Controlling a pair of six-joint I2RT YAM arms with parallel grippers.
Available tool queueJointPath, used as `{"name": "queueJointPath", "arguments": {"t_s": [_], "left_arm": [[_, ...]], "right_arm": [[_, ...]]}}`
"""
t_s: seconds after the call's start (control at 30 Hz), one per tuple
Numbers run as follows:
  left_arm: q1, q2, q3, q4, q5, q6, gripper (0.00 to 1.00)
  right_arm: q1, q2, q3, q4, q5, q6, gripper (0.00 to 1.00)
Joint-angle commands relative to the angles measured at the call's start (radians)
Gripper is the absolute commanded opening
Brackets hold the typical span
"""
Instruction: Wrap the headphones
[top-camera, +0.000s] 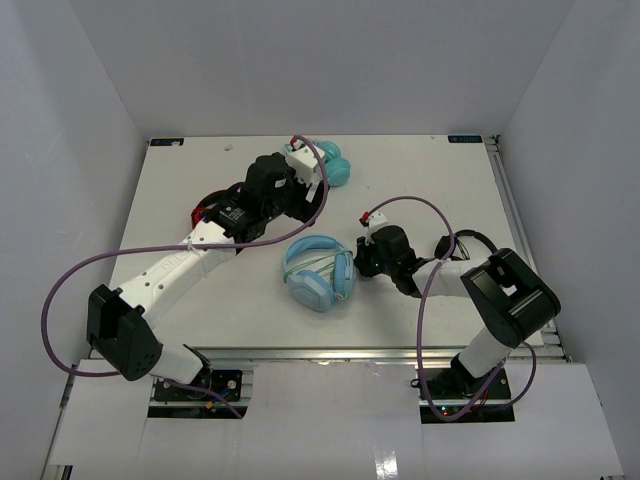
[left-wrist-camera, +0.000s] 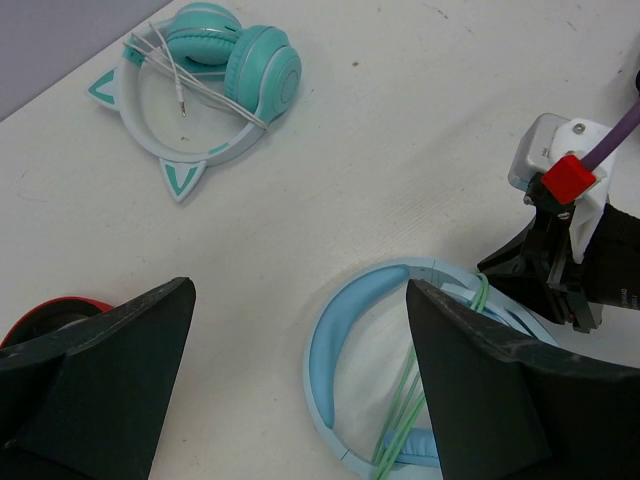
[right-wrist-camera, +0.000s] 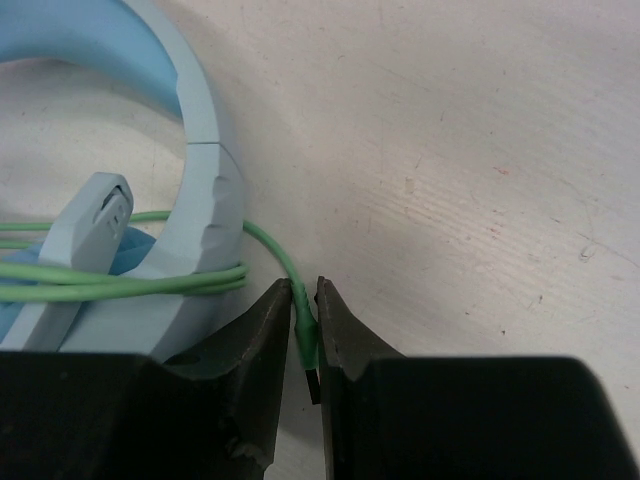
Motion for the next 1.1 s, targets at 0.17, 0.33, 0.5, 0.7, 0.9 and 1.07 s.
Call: {"name": "queueJointPath", "arguments": {"t_s": [0.17,0.33,0.5,0.7,0.9,1.07], "left_arm": [[0.007,-0.066,-0.011,-0.010,-0.012,-0.019,0.98],[0.007,-0.069,-0.010,-0.013,-0.016,-0.027,0.98],[0.007,-0.077,-0.008,-0.015,-0.021,-0.035,0.98],[0.007,-0.080,-0.006,-0.035,-0.023,-0.046,0.98],[0.007,-0.083,-0.004,-0.043,-0.047,-0.075,0.98],[0.007,-0.071,0.034,-0.081,-0.057,-0.203,0.98]], "right_arm": [[-0.029,-0.011,0.013,-0.068,0.059,0.011,0.27],[-0.029,-0.045,-0.009,-0.068,0.053,0.019,0.30],[-0.027,-0.094,-0.013,-0.083,0.053,0.016,0.35],[-0.029,-0.160,-0.036,-0.103,0.053,0.018,0.40],[-0.029,-0.230,-0.043,-0.141,0.064,0.024,0.43],[-0.029,-0.352,0.010,-0.271,0.078,0.034,0.46]]}}
